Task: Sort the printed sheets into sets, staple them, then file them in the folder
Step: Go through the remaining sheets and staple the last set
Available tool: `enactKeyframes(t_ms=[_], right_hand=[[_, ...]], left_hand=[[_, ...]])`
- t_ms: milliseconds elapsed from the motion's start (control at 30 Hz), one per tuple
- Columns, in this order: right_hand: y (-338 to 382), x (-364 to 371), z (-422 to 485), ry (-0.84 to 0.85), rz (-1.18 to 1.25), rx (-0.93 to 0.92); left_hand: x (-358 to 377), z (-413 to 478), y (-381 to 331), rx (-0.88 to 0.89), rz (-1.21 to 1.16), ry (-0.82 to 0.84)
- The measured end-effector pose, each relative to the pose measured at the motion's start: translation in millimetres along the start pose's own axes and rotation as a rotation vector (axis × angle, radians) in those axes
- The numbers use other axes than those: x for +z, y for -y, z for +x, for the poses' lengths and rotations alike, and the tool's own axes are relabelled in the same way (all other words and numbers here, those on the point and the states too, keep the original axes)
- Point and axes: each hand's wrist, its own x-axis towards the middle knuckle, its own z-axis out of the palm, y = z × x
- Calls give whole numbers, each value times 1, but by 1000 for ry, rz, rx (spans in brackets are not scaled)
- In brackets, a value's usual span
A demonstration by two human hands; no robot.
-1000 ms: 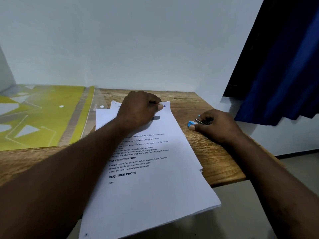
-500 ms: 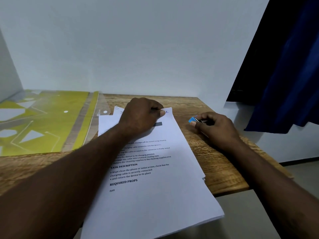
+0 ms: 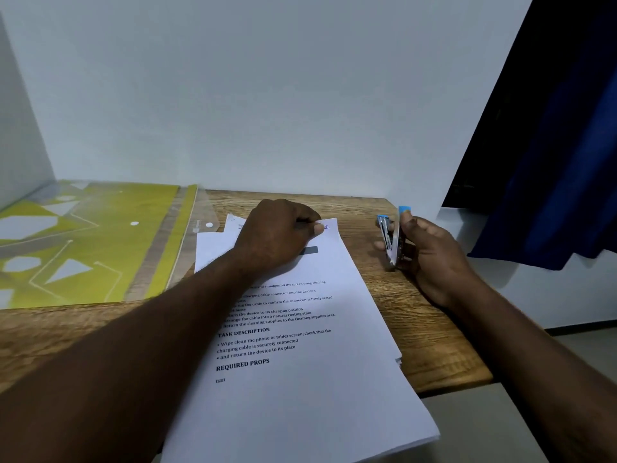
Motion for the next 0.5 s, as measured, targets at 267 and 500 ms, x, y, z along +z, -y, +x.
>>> enactKeyframes(t_ms=[267, 500], right_hand=[[-1, 21, 12, 189, -261, -95], [-10, 50, 25, 354, -528, -360]], left_hand=[[-4, -4, -3, -4, -66, -32], [-3, -3, 0, -16, -7, -64]])
